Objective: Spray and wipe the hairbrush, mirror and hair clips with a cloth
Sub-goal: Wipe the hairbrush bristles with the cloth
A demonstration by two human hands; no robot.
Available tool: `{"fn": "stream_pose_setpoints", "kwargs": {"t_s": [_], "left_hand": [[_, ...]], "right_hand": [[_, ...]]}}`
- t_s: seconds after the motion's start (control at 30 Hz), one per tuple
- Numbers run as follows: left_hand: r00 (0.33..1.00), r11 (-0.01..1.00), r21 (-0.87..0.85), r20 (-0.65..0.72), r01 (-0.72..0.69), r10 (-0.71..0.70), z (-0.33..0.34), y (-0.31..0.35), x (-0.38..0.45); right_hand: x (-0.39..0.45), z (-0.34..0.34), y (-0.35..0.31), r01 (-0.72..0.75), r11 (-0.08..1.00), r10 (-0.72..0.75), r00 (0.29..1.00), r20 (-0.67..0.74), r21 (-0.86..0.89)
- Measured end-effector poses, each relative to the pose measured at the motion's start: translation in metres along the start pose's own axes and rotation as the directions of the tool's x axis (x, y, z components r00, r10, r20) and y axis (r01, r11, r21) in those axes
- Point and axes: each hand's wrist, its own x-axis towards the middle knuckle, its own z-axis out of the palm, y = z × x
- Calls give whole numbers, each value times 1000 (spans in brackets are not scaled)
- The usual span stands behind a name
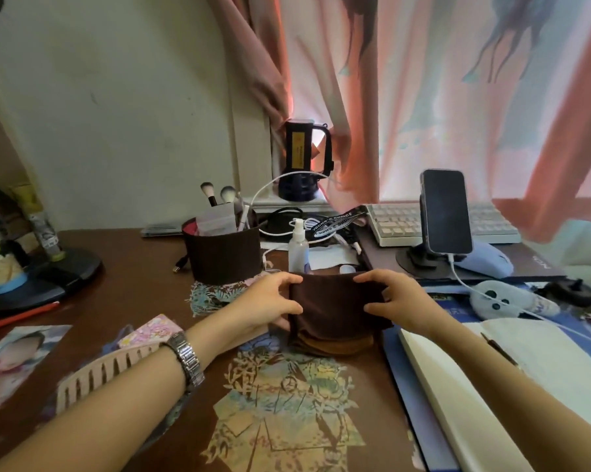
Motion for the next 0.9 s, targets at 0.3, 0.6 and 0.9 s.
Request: {"fn": "stream_pose_setpoints", "kwargs": {"t_s": [0.3, 0.6, 0.9], "left_hand": [[1000, 967, 252, 10, 21, -24, -6, -10, 16], [997, 826, 561, 75, -46, 4, -14, -2, 23], [995, 836, 544, 102, -68, 15, -20, -9, 24]], "right_hand": [[3, 14, 7, 51, 990, -49, 999, 18, -130], [14, 23, 2, -2, 899, 91, 979, 182, -438], [11, 18, 0, -15, 827, 148, 970, 192, -562]]}}
